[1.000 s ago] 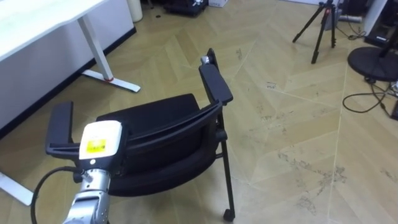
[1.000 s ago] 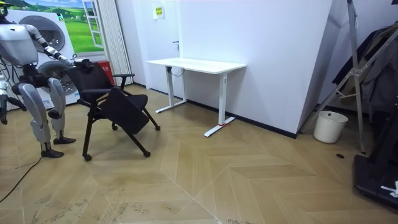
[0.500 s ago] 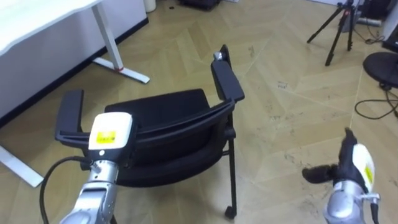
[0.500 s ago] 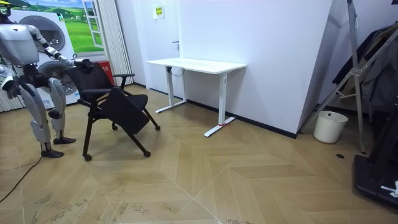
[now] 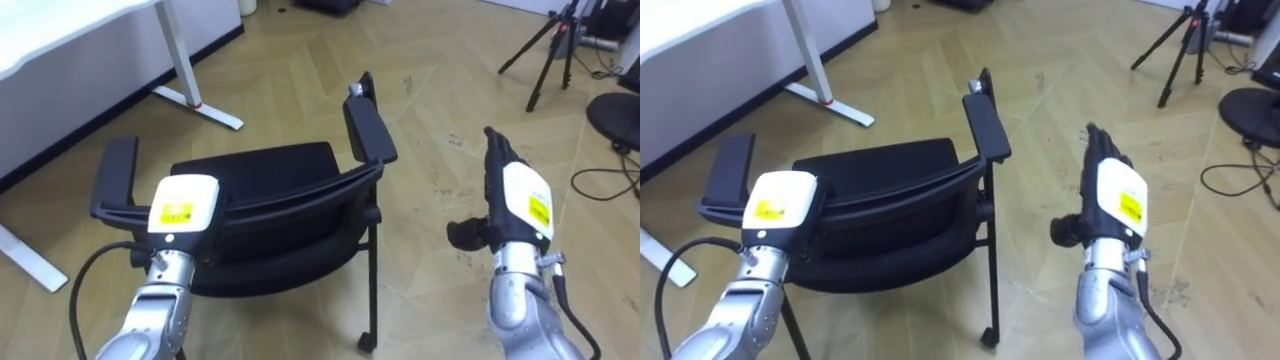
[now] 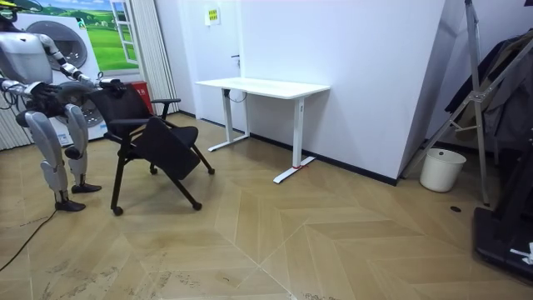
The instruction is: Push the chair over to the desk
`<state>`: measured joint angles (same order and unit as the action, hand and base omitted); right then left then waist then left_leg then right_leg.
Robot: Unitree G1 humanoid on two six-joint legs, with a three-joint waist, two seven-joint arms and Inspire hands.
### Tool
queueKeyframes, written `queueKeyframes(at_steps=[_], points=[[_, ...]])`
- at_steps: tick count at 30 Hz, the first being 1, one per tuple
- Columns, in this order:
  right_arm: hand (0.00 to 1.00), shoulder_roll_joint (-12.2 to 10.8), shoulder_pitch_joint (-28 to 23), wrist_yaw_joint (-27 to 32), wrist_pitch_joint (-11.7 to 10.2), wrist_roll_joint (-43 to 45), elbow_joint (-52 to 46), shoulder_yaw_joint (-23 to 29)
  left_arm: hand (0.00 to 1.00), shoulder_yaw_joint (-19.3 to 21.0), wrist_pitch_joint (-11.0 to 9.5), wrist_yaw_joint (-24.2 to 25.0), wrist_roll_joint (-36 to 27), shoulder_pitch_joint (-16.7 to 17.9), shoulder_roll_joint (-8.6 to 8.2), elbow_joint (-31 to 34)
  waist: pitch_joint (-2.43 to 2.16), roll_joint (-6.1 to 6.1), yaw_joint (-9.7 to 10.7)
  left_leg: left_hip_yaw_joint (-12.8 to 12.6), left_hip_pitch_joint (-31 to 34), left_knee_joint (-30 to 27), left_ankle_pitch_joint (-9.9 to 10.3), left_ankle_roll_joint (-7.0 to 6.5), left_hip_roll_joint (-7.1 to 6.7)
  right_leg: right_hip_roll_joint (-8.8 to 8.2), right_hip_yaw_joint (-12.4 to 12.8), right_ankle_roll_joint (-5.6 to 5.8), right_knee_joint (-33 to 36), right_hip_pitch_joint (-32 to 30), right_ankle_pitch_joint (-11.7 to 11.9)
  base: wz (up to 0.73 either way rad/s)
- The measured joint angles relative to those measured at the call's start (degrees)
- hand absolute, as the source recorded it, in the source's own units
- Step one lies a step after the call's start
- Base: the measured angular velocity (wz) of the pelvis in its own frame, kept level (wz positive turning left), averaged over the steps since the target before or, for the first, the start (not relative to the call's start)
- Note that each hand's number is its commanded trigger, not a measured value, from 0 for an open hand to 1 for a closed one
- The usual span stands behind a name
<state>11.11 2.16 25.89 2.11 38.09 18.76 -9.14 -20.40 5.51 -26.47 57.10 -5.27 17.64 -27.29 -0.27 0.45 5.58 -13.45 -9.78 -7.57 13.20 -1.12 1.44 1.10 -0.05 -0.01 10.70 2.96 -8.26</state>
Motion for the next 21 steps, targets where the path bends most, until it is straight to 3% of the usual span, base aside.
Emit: queueKeyframes(at_steps=[6,11,21], points=[[0.0,0.41,0.0,-4.14,-0.04,3.21,-1.57,-3.7,1.0,-0.66,-0.57,0.49,0.3,-1.41,-0.06,-0.39,0.28,-0.38,-1.34,0.12,0.17,-0.1,0.0,0.0,0.02,0.01,-0.07,0.0,-0.05,-0.13,0.0,0.0],[0.0,2.65,0.0,-6.0,-0.41,5.69,-3.01,-6.56,1.0,-0.75,-0.85,0.49,0.96,-1.6,-0.05,-0.22,0.4,-0.6,-1.77,0.41,0.19,-0.09,0.0,0.0,0.0,0.0,-0.09,0.0,-0.05,-0.12,0.0,0.0],[0.0,4.39,0.0,-8.45,-1.3,10.36,-6.2,-7.86,1.0,-1.77,-1.47,0.57,1.3,-2.49,-0.04,-0.28,0.41,-0.98,-3.43,0.49,0.32,-0.09,0.0,0.0,-0.01,0.01,-0.12,0.0,-0.2,-0.18,0.0,0.0]])
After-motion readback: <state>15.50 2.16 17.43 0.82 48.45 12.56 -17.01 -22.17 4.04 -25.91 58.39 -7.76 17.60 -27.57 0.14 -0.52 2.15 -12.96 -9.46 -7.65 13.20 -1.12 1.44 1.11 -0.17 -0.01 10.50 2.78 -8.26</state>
